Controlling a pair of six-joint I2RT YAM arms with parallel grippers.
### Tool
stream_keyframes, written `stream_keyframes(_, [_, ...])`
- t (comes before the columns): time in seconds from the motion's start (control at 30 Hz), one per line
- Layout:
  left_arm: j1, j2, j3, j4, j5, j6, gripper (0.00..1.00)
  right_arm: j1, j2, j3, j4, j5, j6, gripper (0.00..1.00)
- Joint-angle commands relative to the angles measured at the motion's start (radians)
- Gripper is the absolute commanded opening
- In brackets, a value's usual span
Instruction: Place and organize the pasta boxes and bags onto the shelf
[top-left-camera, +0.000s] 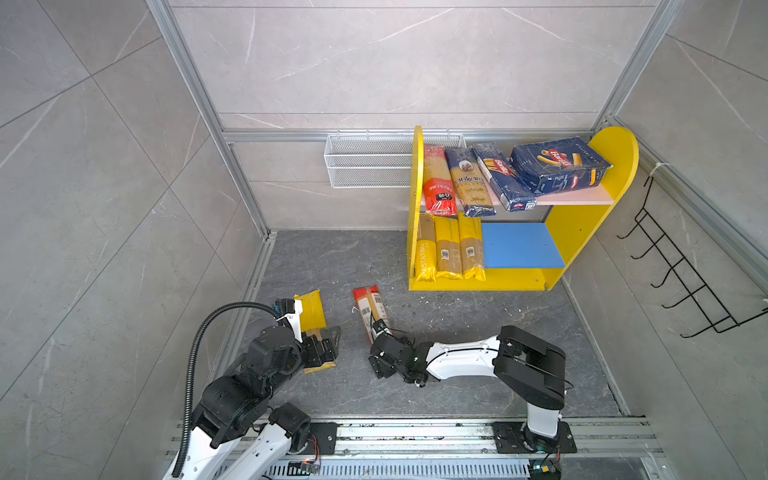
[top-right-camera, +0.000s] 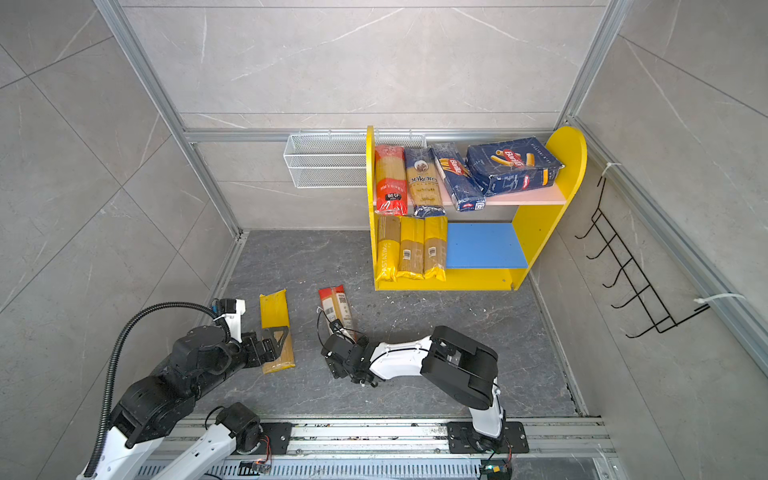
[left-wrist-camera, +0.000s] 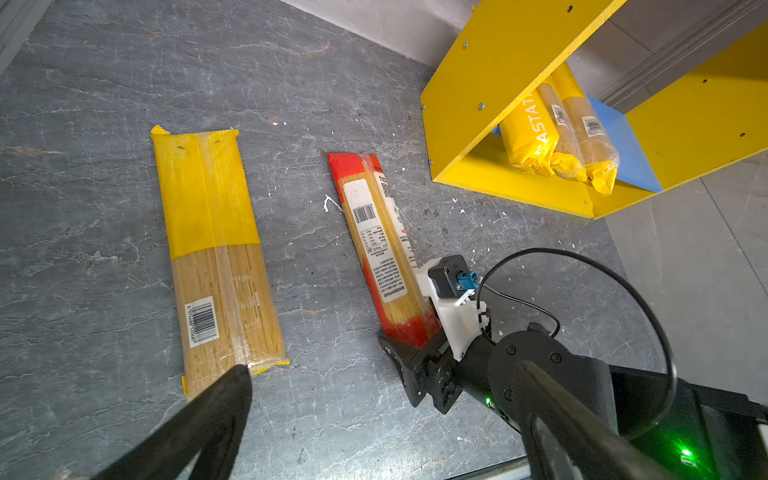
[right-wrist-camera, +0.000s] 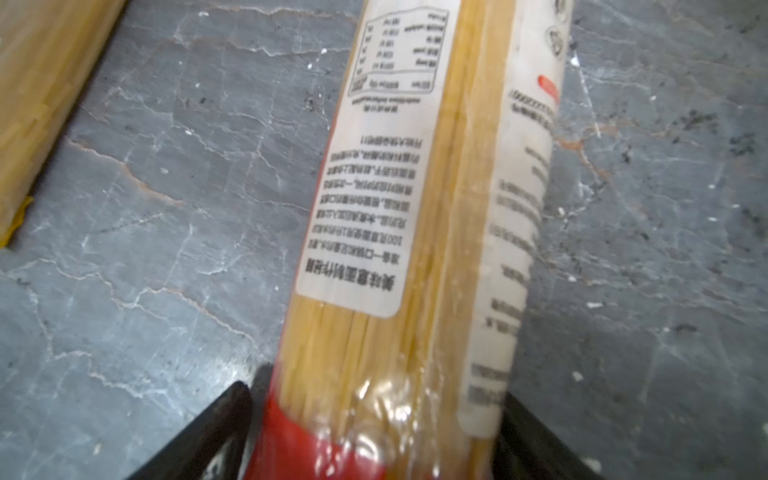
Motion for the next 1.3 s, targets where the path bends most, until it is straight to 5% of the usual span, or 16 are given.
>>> stream_keyframes(0.0, [0.003,-0.018,-0.006,-0.002,0.023,-0.028,1.00,-0.008,0.093,-0.044,-0.115,-0.020,0.037,0.91])
stream_keyframes(0.43, [0.003,-0.041,0.006,-0.045,0.020,-0.040,1.00,-0.009,0.253,-0.008,-0.017,0.015,0.034,0.90])
stream_keyframes(0.6, [0.003,-0.048,-0.001,-0.045,0.029,-0.048,1.00,-0.008,0.299,-0.080,0.049,-0.001,0.097,0.55])
stream_keyframes(0.73, [0.003,-0.050,-0.001,-0.047,0.032,-0.049,1.00,-0.008,0.282,-0.161,0.098,0.003,0.119,0.40])
stream_keyframes(1.0, [0.003,-0.049,0.006,-0.045,0.036,-0.054,1.00,-0.008,0.083,-0.394,0.278,-0.099,0.151,0.26])
stream_keyframes(1.27, [0.003,-0.008,0.018,-0.039,0.043,-0.045,1.00,-0.011,-0.180,-0.554,0.386,-0.203,0.180,0.24])
